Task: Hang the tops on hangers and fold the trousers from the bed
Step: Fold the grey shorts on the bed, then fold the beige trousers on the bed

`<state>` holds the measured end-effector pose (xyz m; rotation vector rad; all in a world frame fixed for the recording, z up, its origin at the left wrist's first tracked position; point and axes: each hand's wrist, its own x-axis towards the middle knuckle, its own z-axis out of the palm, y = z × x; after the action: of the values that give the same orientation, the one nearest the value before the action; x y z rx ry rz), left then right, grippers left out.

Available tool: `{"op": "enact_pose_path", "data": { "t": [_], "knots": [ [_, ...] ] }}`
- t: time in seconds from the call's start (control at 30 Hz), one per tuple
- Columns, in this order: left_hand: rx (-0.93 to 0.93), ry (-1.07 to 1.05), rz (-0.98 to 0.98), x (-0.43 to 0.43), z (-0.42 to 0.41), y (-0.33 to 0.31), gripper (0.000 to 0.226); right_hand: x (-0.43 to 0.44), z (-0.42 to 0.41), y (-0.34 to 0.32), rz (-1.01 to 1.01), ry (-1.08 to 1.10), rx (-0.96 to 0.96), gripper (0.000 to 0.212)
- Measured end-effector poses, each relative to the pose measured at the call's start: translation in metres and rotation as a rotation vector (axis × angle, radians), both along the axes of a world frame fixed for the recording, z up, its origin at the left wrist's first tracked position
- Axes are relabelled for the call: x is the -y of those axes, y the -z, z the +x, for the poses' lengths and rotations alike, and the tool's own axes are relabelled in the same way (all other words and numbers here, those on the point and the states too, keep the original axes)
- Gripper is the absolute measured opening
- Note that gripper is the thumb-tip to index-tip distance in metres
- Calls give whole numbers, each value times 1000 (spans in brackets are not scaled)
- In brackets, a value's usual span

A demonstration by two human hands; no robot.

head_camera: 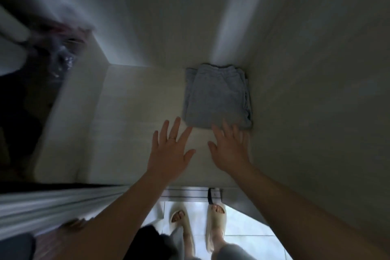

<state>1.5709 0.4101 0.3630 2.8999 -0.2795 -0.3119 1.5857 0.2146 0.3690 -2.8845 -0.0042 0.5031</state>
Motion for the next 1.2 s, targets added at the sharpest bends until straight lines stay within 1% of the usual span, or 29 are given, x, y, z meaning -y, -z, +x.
{"op": "enact_pose_path", "data": {
  "t": [0.13, 0.2, 0.37, 0.5, 0.67, 0.77, 0.87, 0.93, 1.03, 1.13, 1.2],
  "knots": [
    [-12, -101, -47, -36, -41, -43, 71, -25, -49, -39, 62, -62, 51, 63],
    [3, -172, -88, -48, -64, -67, 70, -32, -72, -58, 131, -88, 77, 64],
    [44, -365, -132, -61, -139, -119, 69, -41, -126, -96, 305, -220, 37, 64],
    [40, -578, -202, -61, -204, -147, 70, -36, -163, -120, 422, -374, 20, 62],
    [57, -886, -255, -44, -301, -165, 61, -27, -205, -143, 598, -534, -17, 59],
    [89, -1041, -224, -26, -365, -171, 56, -24, -226, -150, 700, -652, -1, 57],
    [152, -1183, -129, -10, -422, -176, 53, -28, -244, -153, 755, -753, -8, 57],
    [153, -1293, -114, 0, -456, -179, 51, -37, -257, -155, 781, -830, -9, 58],
    [85, -1475, -125, 11, -502, -180, 58, -55, -280, -160, 796, -953, -2, 59],
    [-11, -1678, -103, 15, -536, -179, 80, -72, -300, -163, 779, -1074, 15, 57],
    [-64, -1834, -91, 9, -552, -179, 95, -86, -314, -162, 690, -1168, 8, 56]
  ]
}}
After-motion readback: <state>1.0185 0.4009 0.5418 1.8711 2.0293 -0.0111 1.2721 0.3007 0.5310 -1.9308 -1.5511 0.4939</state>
